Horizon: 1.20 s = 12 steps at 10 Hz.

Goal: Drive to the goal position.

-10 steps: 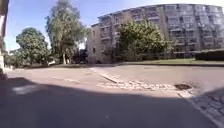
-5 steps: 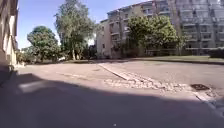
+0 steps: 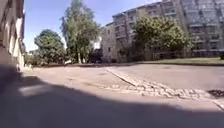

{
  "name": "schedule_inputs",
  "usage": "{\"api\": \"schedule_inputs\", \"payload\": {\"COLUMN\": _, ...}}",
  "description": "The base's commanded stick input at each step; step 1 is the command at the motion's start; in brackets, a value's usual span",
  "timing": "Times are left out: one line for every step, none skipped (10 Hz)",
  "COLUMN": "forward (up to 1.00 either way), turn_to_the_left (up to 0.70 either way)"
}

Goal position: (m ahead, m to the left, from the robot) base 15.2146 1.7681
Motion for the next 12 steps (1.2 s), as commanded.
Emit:
{"api": "schedule_inputs", "payload": {"forward": 0.69, "turn_to_the_left": 0.0}}
{"api": "schedule_inputs", "payload": {"forward": 0.69, "turn_to_the_left": 0.0}}
{"api": "schedule_inputs", "payload": {"forward": 0.69, "turn_to_the_left": 0.0}}
{"api": "schedule_inputs", "payload": {"forward": 0.69, "turn_to_the_left": 0.0}}
{"api": "schedule_inputs", "payload": {"forward": 0.69, "turn_to_the_left": 0.0}}
{"api": "schedule_inputs", "payload": {"forward": 0.69, "turn_to_the_left": 0.0}}
{"api": "schedule_inputs", "payload": {"forward": 0.69, "turn_to_the_left": 0.0}}
{"api": "schedule_inputs", "payload": {"forward": 0.69, "turn_to_the_left": 0.0}}
{"api": "schedule_inputs", "payload": {"forward": 0.69, "turn_to_the_left": 0.0}}
{"api": "schedule_inputs", "payload": {"forward": 0.69, "turn_to_the_left": 0.0}}
{"api": "schedule_inputs", "payload": {"forward": 0.69, "turn_to_the_left": 0.0}}
{"api": "schedule_inputs", "payload": {"forward": 0.69, "turn_to_the_left": 0.0}}
